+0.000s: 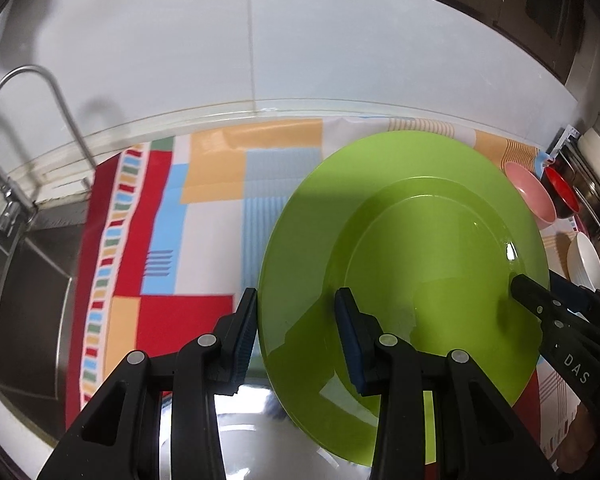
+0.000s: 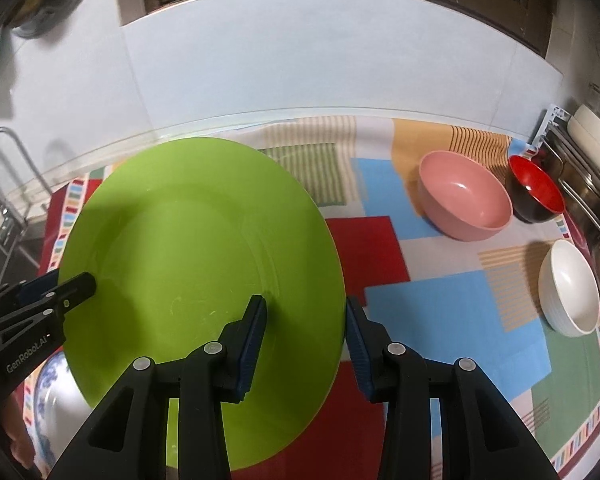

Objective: Organize plates and bowls
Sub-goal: 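Carry the lime-green plate with both grippers onto the blue-patterned plates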

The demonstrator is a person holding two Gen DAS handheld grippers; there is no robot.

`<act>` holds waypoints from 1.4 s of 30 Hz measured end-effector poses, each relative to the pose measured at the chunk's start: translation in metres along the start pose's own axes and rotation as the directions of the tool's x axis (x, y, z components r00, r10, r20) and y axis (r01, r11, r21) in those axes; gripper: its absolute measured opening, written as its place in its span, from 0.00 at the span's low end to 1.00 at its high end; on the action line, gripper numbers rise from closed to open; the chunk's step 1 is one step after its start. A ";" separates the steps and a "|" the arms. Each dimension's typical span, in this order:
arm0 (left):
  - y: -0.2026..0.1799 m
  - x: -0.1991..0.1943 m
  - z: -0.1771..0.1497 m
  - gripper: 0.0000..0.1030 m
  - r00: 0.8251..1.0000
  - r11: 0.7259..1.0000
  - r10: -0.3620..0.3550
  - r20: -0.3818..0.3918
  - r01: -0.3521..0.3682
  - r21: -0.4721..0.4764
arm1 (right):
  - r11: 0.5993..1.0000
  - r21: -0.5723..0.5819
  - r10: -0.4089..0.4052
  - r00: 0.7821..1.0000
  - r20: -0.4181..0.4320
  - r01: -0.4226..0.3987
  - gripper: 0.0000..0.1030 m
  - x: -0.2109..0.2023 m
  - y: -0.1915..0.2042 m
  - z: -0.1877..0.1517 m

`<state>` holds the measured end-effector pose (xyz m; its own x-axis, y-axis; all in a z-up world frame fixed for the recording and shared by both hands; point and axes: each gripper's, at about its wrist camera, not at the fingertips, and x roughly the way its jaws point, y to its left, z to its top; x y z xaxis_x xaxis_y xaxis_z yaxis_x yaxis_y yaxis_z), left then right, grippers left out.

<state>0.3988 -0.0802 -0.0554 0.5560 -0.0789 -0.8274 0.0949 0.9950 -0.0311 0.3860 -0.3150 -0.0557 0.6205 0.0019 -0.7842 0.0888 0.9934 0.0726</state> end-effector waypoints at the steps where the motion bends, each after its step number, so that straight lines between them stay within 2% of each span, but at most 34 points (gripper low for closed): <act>1: 0.003 -0.003 -0.003 0.37 1.000 1.000 0.002 0.002 -0.002 -0.002 | 1.000 -0.001 0.003 1.000 -0.001 -0.003 0.40 -0.002 0.003 -0.002; 21: 0.081 -0.057 -0.073 0.37 0.999 0.993 0.034 -0.020 -0.036 -0.116 | 0.994 -0.093 0.053 0.998 -0.015 -0.054 0.40 -0.045 0.080 -0.052; 27: 0.099 -0.060 -0.092 0.37 0.998 0.988 0.033 -0.047 -0.040 -0.146 | 0.989 -0.131 0.062 0.997 -0.037 -0.066 0.40 -0.048 0.101 -0.067; 42: 0.118 -0.052 -0.128 0.37 0.990 0.988 0.027 -0.139 -0.048 -0.148 | 0.985 -0.156 0.055 0.990 -0.129 -0.075 0.40 -0.040 0.127 -0.101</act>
<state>0.2755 0.0492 -0.0877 0.4382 -0.0428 -0.8979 -0.0549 0.9957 -0.0743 0.2937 -0.1773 -0.0776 0.5188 0.0713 -0.8519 -0.0810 0.9961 0.0340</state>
